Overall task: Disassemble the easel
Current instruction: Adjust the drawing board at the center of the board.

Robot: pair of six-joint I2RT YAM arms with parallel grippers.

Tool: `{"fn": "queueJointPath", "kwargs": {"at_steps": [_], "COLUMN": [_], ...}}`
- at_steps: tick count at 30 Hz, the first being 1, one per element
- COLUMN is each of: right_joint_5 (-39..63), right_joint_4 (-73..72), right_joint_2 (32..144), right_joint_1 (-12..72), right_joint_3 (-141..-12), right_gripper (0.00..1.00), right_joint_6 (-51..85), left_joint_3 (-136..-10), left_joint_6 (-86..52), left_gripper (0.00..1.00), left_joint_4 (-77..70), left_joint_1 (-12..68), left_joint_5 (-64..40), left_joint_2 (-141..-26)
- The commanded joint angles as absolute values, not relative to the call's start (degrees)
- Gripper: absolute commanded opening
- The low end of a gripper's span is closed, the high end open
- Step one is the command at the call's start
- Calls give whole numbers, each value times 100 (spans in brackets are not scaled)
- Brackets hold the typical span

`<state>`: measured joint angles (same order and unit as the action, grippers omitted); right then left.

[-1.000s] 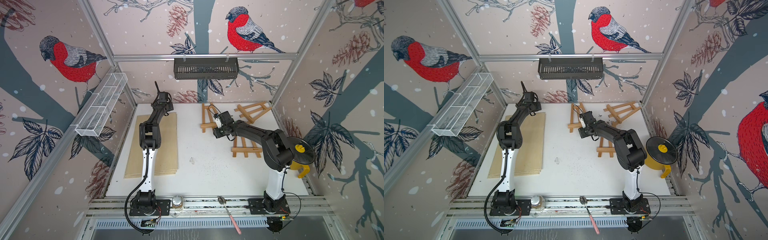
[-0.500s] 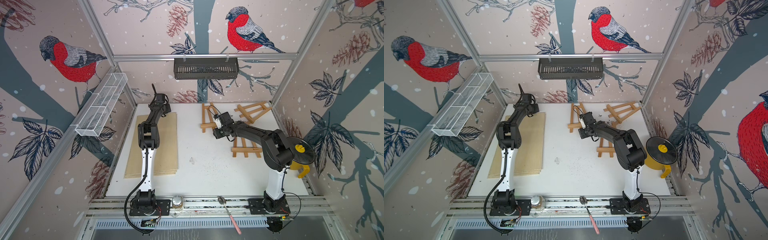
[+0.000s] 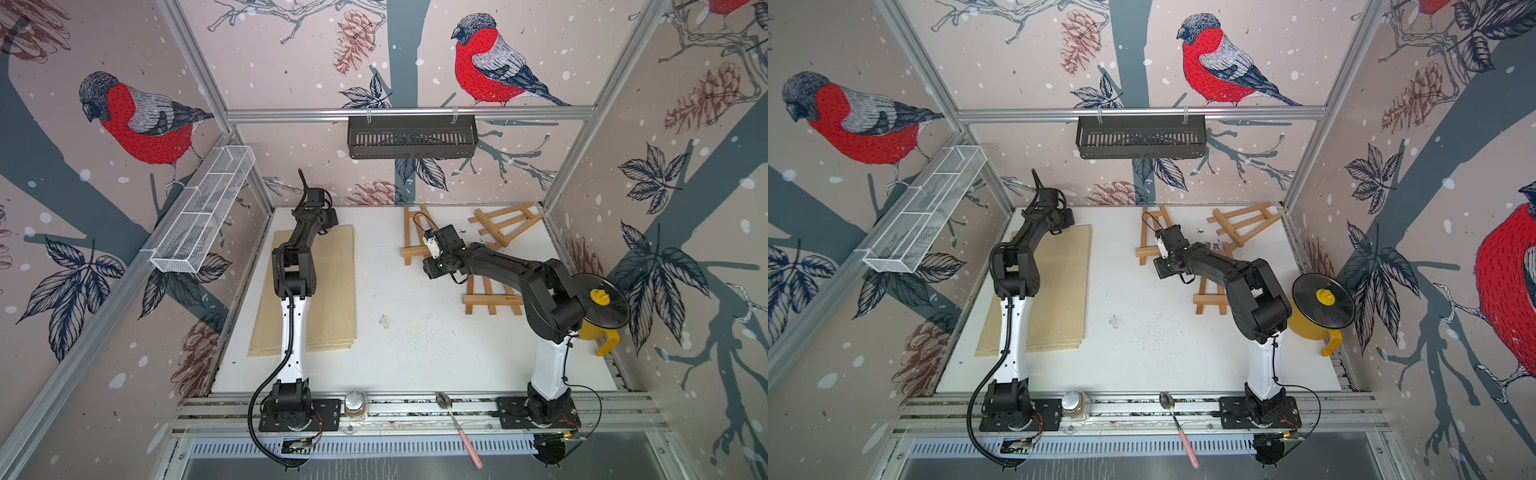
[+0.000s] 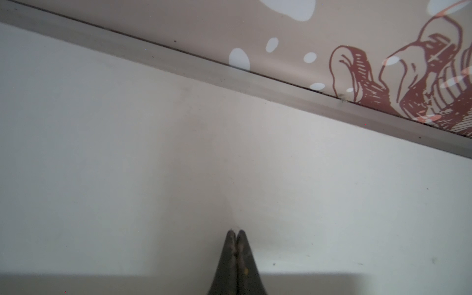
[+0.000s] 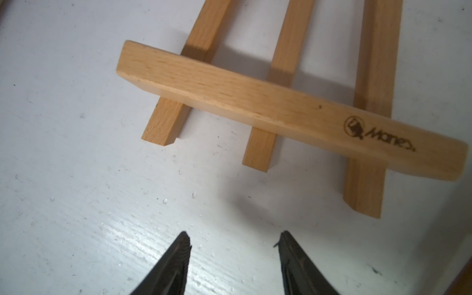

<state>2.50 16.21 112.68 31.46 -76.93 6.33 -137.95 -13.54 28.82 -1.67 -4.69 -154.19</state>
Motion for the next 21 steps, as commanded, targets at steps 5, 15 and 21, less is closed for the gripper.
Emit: {"fn": "queueJointPath", "kwargs": {"at_steps": [5, 15, 21], "right_joint_5": [187, 210, 203], "right_joint_4": [1602, 1585, 1583], "right_joint_2": [11337, 11382, 11409], "right_joint_1": [3193, 3217, 3217], "right_joint_3": [-7776, -7788, -7802], "right_gripper": [58, 58, 58], "right_joint_6": [738, 737, 738], "left_joint_3": [-13465, -13289, -13310], "left_joint_6": [-1280, -1227, -1154], "left_gripper": [0, 0, 0], "left_joint_4": [3551, 3595, 3544], "left_joint_1": [-263, -304, -303], "left_joint_5": [-444, -431, -554], "left_joint_2": [-15305, -15249, -15251]}}
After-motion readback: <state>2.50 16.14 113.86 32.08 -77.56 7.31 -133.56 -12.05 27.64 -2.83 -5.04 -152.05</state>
